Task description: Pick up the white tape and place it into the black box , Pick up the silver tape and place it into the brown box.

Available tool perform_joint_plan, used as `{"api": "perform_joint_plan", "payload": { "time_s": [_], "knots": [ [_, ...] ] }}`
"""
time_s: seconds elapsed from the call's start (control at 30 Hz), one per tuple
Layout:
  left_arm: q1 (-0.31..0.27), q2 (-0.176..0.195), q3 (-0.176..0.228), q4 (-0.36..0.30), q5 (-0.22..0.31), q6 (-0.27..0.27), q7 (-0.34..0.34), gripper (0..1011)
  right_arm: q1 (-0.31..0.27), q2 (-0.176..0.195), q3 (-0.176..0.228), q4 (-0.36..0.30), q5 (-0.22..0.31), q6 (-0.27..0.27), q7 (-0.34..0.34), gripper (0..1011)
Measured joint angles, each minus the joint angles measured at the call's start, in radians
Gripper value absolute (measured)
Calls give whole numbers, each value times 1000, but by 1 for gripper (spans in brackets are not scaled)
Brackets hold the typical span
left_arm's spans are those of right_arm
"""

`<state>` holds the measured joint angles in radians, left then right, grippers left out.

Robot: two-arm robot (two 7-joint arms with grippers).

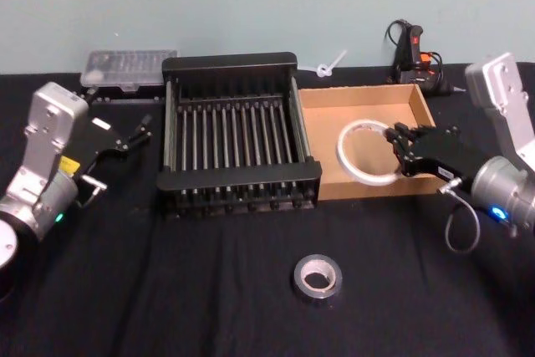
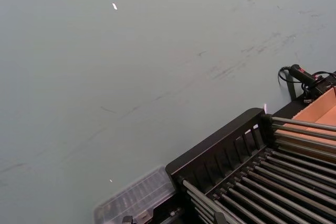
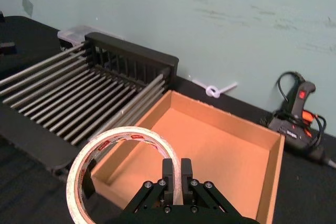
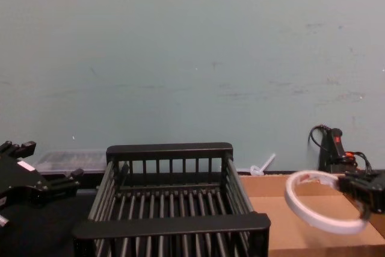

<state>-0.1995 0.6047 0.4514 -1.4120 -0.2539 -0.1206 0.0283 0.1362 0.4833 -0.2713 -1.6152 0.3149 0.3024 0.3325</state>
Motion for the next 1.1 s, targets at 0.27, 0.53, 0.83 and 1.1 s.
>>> {"api": "perform_joint_plan", "payload": {
  "time_s": [0.27,0.53,0.83,1.1],
  "knots": [
    [0,0,0,0,0,0,0,1001,85,-36,-45,56,-27,-2,19,94],
    [0,0,0,0,0,0,0,1001,150,-71,-88,101,-52,-8,32,94],
    [0,0,0,0,0,0,0,1001,218,-112,-130,156,-75,-20,51,94],
    [0,0,0,0,0,0,0,1001,266,-145,-159,214,-85,-24,68,94]
  ]
}}
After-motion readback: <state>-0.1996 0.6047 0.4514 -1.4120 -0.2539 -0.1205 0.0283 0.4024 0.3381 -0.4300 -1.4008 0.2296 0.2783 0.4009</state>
